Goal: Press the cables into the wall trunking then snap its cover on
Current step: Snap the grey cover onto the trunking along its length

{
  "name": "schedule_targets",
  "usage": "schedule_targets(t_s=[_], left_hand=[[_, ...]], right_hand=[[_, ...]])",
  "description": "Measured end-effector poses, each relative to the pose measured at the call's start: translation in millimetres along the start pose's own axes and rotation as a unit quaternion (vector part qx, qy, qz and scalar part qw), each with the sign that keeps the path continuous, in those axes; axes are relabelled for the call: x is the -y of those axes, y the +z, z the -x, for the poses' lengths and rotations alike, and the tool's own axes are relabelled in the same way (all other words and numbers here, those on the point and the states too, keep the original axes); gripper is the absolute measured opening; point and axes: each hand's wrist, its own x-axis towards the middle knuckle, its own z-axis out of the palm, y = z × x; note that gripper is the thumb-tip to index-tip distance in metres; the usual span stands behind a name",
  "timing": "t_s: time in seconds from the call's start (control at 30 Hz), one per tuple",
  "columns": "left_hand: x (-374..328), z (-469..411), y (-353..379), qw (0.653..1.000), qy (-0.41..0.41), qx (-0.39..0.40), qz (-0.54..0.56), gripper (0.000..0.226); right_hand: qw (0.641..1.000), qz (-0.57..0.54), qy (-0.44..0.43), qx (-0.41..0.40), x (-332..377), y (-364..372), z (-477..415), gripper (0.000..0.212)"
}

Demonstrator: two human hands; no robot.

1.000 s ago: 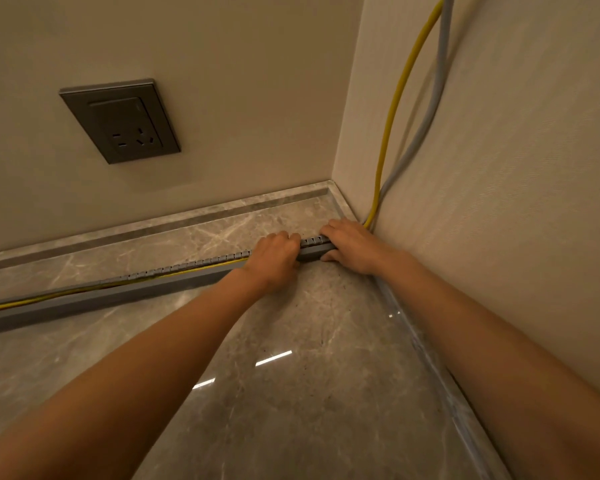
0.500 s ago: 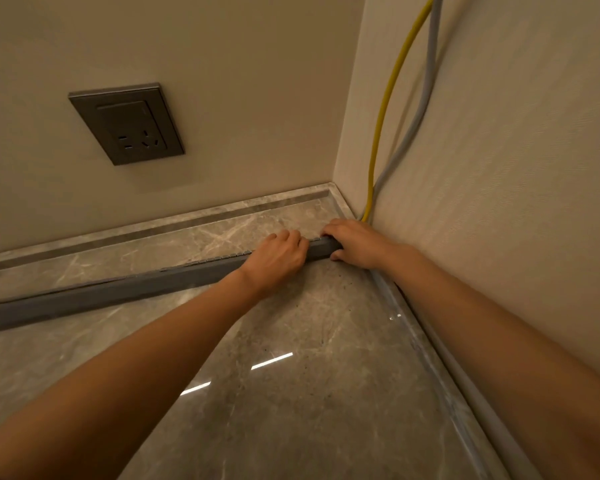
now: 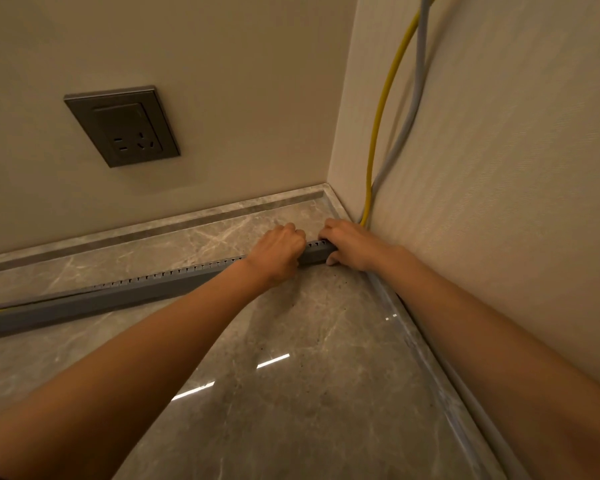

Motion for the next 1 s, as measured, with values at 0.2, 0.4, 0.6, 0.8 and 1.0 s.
schedule_targets(t_s=[0.2, 0.4, 0.6, 0.8, 1.0], left_hand=[[-2.9, -0.4, 0.6, 1.0, -0.004, -0.02, -0.019, 0.031], [-0.1, -3.8, 4.6, 0.998, -0.043, 0.016, 0.052, 0.034], [0.5, -3.6, 7.3, 1.0, 0.003, 0.011, 0.001, 0.032], [0.6, -0.6, 10.8, 1.0, 0.01, -0.009, 0.009, 0.03], [7.6, 0.3, 11.3, 0.997, -0.029, 0.013, 0.071, 0.03]], right_hand=[[0.999, -0.047, 0.018, 0.001, 0.1, -1.4, 1.3, 0.025], [0.998, -0.043, 0.02, -0.036, 0.8, 2.2, 2.1, 0.027], [0.999, -0.013, 0.007, -0.046, 1.7, 5.1, 3.3, 0.029], [0.999, -0.008, 0.001, -0.053, 3.6, 4.5, 7.2, 0.028], [0.999, -0.003, 0.023, -0.047, 7.8, 4.8, 5.0, 0.032]])
